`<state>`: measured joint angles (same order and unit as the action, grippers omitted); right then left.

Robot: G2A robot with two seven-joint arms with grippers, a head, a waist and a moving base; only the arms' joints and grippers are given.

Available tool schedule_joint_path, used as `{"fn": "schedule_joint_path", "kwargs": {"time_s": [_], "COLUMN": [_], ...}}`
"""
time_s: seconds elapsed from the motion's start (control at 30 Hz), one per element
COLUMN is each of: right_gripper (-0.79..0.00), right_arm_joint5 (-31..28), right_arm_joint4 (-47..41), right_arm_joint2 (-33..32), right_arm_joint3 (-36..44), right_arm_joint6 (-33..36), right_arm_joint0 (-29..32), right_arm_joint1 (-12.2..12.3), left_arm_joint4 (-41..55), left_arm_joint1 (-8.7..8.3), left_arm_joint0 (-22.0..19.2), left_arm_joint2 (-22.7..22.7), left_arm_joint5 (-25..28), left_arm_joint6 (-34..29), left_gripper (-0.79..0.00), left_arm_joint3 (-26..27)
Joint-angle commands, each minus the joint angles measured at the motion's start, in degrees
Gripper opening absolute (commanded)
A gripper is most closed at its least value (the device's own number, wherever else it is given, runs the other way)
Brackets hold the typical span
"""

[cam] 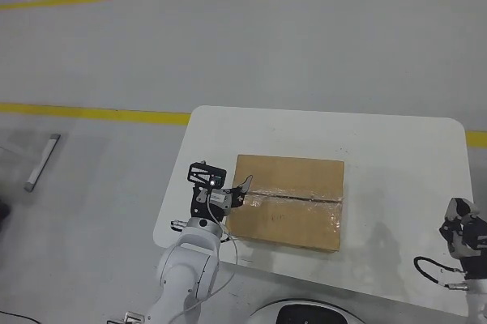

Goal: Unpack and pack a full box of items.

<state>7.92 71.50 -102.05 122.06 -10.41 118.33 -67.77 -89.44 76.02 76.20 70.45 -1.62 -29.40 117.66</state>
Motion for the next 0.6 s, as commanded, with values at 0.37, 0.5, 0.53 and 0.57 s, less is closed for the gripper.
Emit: {"fn": "schedule_joint_path", "kwargs": {"time_s": [0.37, 0.5, 0.53, 0.57], "right_gripper": [-0.785, -0.785, -0.785, -0.785], "right_arm_joint5": [0.02, 0.02, 0.02, 0.02], "right_arm_joint4": [0.00, 0.00, 0.00, 0.00], "right_arm_joint2": [0.00, 0.00, 0.00, 0.00], "right_arm_joint3": [0.00, 0.00, 0.00, 0.00], "right_arm_joint6": [0.01, 0.01, 0.01, 0.01], "right_arm_joint0": [0.00, 0.00, 0.00, 0.00], "right_arm_joint1": [0.00, 0.00, 0.00, 0.00], "left_arm_joint4": [0.00, 0.00, 0.34, 1.21], "left_arm_joint1": [0.00, 0.00, 0.00, 0.02], "left_arm_joint0": [0.00, 0.00, 0.14, 0.29], "left_arm_joint2": [0.00, 0.00, 0.08, 0.33], "left_arm_joint5": [0.00, 0.00, 0.10, 0.22], "left_arm_joint6": [0.00, 0.00, 0.33, 0.66], "left_gripper": [0.000, 0.000, 0.000, 0.000], "left_arm_joint3": [0.00, 0.00, -0.03, -0.16]}}
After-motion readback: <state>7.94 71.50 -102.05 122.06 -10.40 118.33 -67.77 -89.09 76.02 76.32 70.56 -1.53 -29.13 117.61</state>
